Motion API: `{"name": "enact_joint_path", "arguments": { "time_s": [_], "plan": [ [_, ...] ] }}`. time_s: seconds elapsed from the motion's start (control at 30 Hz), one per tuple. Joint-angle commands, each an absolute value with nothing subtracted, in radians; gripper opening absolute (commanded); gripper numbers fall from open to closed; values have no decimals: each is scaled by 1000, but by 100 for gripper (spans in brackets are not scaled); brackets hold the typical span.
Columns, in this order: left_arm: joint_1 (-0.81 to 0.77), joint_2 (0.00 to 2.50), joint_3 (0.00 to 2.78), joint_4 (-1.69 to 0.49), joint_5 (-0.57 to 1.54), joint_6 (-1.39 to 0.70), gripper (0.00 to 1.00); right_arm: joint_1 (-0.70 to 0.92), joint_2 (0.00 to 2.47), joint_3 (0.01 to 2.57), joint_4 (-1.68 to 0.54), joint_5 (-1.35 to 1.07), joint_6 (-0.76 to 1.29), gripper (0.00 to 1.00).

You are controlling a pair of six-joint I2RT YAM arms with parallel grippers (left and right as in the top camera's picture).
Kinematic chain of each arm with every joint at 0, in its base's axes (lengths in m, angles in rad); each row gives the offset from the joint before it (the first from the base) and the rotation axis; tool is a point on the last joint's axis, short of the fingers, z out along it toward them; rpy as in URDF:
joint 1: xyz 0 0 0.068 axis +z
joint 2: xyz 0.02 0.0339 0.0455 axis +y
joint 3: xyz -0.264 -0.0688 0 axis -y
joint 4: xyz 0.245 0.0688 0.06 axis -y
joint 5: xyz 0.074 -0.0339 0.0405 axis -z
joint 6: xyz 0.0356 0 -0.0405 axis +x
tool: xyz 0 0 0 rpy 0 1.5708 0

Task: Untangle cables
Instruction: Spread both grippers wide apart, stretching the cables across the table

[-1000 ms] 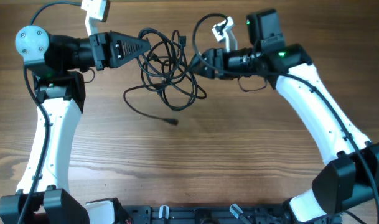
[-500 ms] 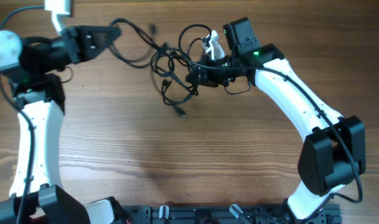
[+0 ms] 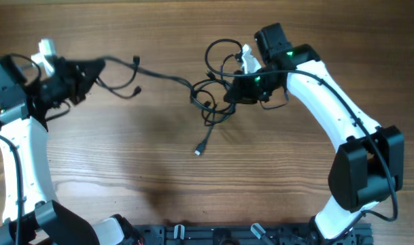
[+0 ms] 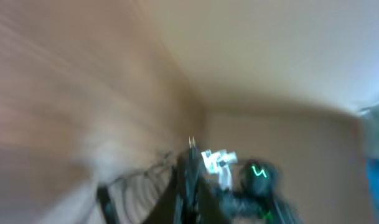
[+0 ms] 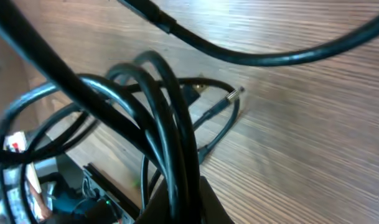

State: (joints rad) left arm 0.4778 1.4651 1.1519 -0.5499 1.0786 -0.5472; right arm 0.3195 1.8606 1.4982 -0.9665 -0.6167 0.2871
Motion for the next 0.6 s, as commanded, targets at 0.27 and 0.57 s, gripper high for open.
{"name": "enact_joint_path", "arguments": {
  "time_s": [0.27, 0.57],
  "plan": [
    [501, 1455, 1163, -684, 311, -408, 4, -136, 1863, 1509, -864, -1056, 141, 4],
    [501, 1455, 1163, -713, 245, -408, 4, -280, 1863, 1509, -814, -1094, 263, 4]
  ]
}}
